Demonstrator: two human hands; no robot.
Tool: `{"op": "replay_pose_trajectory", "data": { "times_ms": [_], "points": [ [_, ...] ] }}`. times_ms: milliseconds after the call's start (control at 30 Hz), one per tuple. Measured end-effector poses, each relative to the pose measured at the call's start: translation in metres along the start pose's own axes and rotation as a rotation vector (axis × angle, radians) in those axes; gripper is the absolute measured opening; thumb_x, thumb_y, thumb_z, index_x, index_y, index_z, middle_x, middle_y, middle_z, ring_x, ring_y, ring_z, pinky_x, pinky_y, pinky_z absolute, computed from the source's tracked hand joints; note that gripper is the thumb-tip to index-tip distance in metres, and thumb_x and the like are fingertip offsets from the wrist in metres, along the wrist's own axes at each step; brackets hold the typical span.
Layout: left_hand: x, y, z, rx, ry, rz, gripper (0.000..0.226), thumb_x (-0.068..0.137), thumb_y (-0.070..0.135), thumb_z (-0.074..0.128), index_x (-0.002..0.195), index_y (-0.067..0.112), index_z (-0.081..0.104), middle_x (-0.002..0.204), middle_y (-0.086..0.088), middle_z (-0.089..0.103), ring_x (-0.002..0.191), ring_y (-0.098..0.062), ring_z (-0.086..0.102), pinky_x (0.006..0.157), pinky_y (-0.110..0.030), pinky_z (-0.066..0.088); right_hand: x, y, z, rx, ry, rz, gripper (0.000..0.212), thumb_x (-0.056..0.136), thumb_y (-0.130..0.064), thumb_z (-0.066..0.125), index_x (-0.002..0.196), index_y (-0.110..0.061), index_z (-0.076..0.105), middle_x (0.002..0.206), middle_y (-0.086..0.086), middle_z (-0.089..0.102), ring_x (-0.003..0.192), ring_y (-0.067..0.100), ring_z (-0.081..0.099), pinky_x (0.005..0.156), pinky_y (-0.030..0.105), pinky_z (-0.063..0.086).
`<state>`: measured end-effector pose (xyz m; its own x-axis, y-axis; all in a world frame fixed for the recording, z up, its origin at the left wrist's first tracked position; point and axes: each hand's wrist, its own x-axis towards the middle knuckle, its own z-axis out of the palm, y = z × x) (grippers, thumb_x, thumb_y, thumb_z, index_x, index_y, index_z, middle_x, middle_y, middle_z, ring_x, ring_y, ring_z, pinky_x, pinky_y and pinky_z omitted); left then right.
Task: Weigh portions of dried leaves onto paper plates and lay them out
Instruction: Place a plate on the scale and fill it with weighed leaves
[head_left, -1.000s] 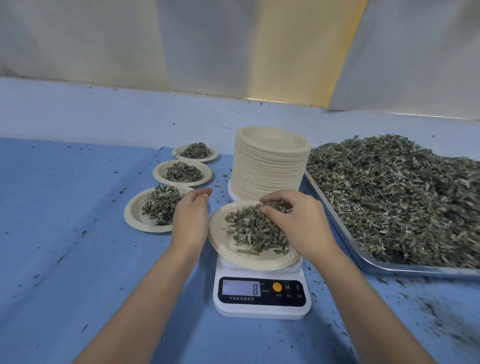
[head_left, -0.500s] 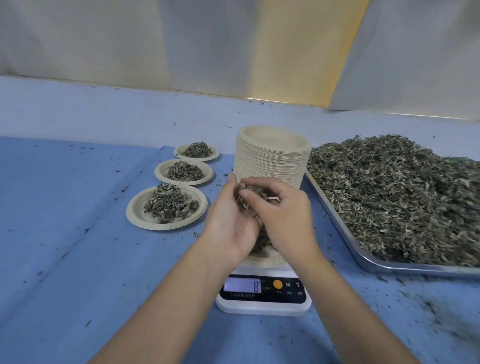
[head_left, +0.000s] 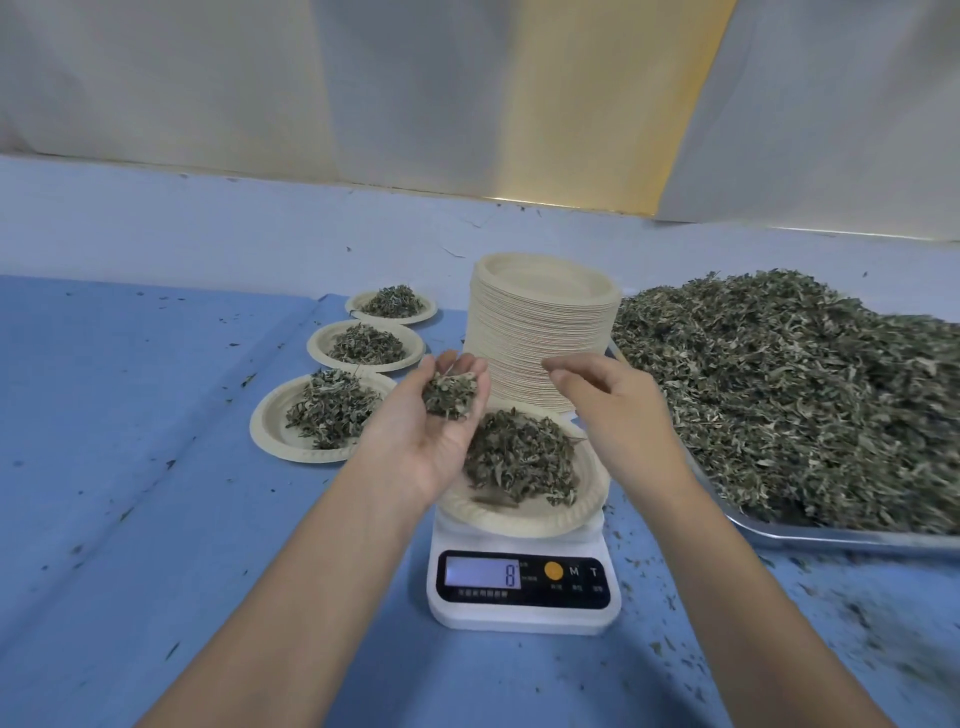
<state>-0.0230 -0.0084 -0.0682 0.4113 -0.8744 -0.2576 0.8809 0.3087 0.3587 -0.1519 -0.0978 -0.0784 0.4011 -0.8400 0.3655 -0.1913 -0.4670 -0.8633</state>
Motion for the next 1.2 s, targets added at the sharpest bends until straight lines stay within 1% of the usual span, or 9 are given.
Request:
{"op": "replay_pose_trajectory", "data": {
  "times_ms": [233,400,633,733,833,867,967,1067,1200],
  "points": [
    [0.005,0.000,-0.003,0.044,0.027,0.032,0.020,0.099,0.017,0.047,0.091,0.002,0.056,0.083,-0.016,0.064,0.082,-0.021,0.065,0.079,-0.029,0.056,0.005,0.013,-0.013,-0.121,-0.123,0.147,0.007,0.083,-0.029,0.071,0.089,-0.029,0.072,0.081,-0.013,0.067,0.082,0.007,0.061,0.076,0.027,0.049],
    [0.009,0.000,-0.005,0.020,0.050,0.030,0.020,0.099,0.018,0.047,0.093,0.001,0.055,0.088,-0.020,0.064,0.100,-0.023,0.064,0.085,-0.031,0.055,0.003,0.011,-0.012,-0.176,-0.197,0.167,0.029,0.074,-0.038,0.078,0.099,-0.026,0.071,0.089,-0.011,0.066,0.086,0.004,0.060,0.086,0.029,0.051],
    [0.008,0.003,-0.006,0.008,0.069,0.029,0.027,0.099,0.018,0.046,0.081,0.000,0.057,0.095,-0.022,0.064,0.106,-0.025,0.064,0.084,-0.030,0.055,0.003,0.011,-0.007,-0.220,-0.226,0.157,0.034,0.076,-0.040,0.076,0.106,-0.026,0.069,0.098,-0.007,0.066,0.091,0.012,0.062,0.087,0.036,0.053],
    [0.008,0.003,-0.006,0.012,0.072,0.037,0.025,0.099,0.016,0.046,0.083,0.000,0.057,0.105,-0.024,0.062,0.103,-0.025,0.065,0.084,-0.031,0.054,0.003,0.013,-0.006,-0.303,-0.227,0.139,0.037,0.078,-0.039,0.075,0.111,-0.024,0.068,0.103,-0.009,0.064,0.094,0.007,0.060,0.083,0.027,0.052],
    [0.009,0.004,-0.006,0.025,0.070,0.039,0.024,0.099,0.014,0.046,0.083,0.000,0.057,0.105,-0.023,0.062,0.095,-0.025,0.066,0.083,-0.031,0.054,0.003,0.016,-0.006,-0.421,-0.232,0.094,0.030,0.080,-0.037,0.074,0.108,-0.028,0.067,0.099,-0.012,0.065,0.081,-0.006,0.054,0.062,0.005,0.040],
    [0.009,0.004,-0.006,0.030,0.071,0.039,0.024,0.099,0.014,0.046,0.083,0.000,0.057,0.102,-0.023,0.062,0.093,-0.025,0.066,0.083,-0.031,0.054,0.003,0.017,-0.005,-0.433,-0.233,0.081,0.028,0.081,-0.036,0.074,0.107,-0.028,0.068,0.098,-0.011,0.066,0.078,-0.008,0.053,0.057,0.003,0.039],
    [0.008,0.003,-0.005,0.037,0.076,0.035,0.025,0.099,0.014,0.046,0.081,0.000,0.057,0.096,-0.023,0.062,0.088,-0.025,0.066,0.083,-0.031,0.054,0.002,0.020,-0.001,-0.461,-0.200,0.029,0.017,0.082,-0.026,0.074,0.099,-0.024,0.072,0.089,-0.010,0.066,0.074,-0.008,0.053,0.057,-0.003,0.037],
    [0.007,0.003,-0.005,0.046,0.078,0.034,0.027,0.099,0.015,0.046,0.080,0.000,0.057,0.096,-0.023,0.061,0.083,-0.025,0.066,0.084,-0.030,0.054,0.001,0.019,0.002,-0.485,-0.125,-0.032,0.010,0.084,-0.014,0.070,0.091,-0.020,0.074,0.075,-0.014,0.063,0.071,-0.004,0.057,0.056,0.000,0.040],
    [0.007,0.002,-0.004,0.055,0.077,0.033,0.030,0.100,0.018,0.044,0.079,0.000,0.056,0.085,-0.024,0.060,0.081,-0.025,0.062,0.078,-0.036,0.056,-0.001,0.008,0.000,-0.189,0.121,-0.049,0.011,0.083,-0.013,0.070,0.086,-0.023,0.073,0.074,-0.012,0.069,0.067,0.001,0.064,0.062,0.013,0.053]
  ]
}}
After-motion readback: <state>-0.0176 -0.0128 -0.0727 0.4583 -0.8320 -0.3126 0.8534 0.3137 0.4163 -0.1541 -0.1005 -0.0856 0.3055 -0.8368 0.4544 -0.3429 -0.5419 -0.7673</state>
